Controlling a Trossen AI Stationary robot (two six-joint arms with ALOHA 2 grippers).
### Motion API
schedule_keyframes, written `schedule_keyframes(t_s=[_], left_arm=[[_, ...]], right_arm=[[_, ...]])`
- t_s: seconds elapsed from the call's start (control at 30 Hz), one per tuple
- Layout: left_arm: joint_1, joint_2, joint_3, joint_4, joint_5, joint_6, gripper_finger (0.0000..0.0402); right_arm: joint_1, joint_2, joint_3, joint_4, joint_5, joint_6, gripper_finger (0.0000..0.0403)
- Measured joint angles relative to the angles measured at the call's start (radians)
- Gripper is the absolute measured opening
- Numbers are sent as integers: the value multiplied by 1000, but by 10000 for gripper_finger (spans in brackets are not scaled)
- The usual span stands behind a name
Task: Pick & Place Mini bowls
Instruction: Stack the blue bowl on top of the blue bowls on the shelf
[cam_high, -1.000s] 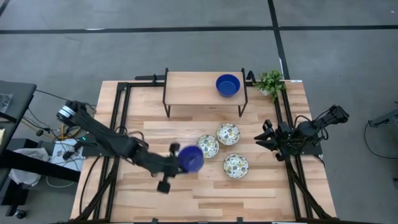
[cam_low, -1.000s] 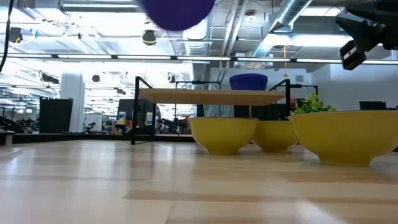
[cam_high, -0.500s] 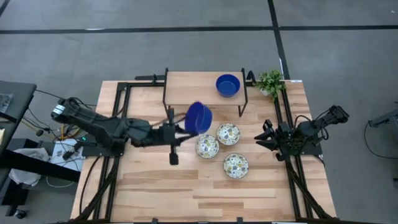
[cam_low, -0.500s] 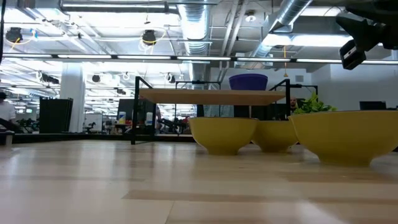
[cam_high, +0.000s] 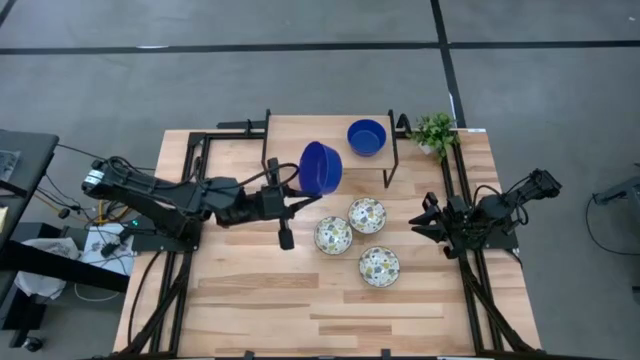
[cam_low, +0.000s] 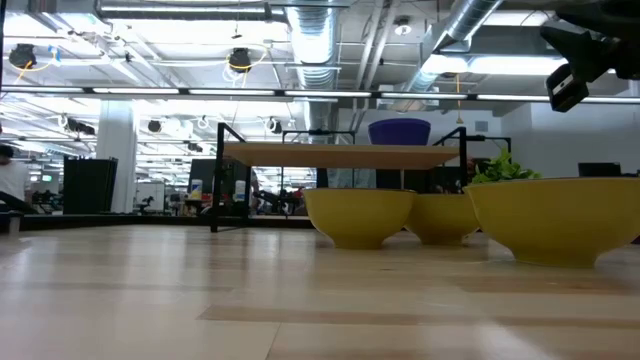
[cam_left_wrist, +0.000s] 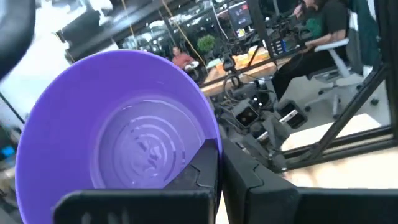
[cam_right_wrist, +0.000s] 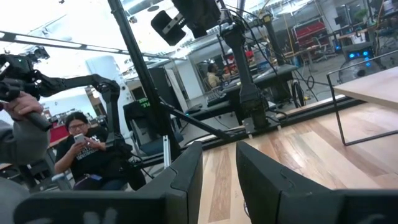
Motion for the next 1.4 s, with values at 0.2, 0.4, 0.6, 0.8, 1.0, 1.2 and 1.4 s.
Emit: schedule_keyframes(t_s=[0.2, 0.4, 0.6, 0.8, 1.0, 1.2, 1.4], left_arm=[[0, 0, 0, 84, -68, 188, 6], [0, 0, 2, 98, -100, 419, 7], [0, 0, 3, 98, -101, 461, 8], [0, 0, 3, 98, -101, 461, 9], [0, 0, 3, 98, -99, 466, 9], [0, 0, 3, 97, -96, 585, 8], [21, 0, 3, 77, -92, 588, 8]], right_arm=[[0, 0, 0, 0, 0, 0, 87], [0, 0, 0, 0, 0, 0, 87], [0, 0, 0, 0, 0, 0, 87], [0, 0, 0, 0, 0, 0, 87], [0, 0, 0, 0, 0, 0, 87], [0, 0, 0, 0, 0, 7, 87], [0, 0, 0, 0, 0, 9, 87]])
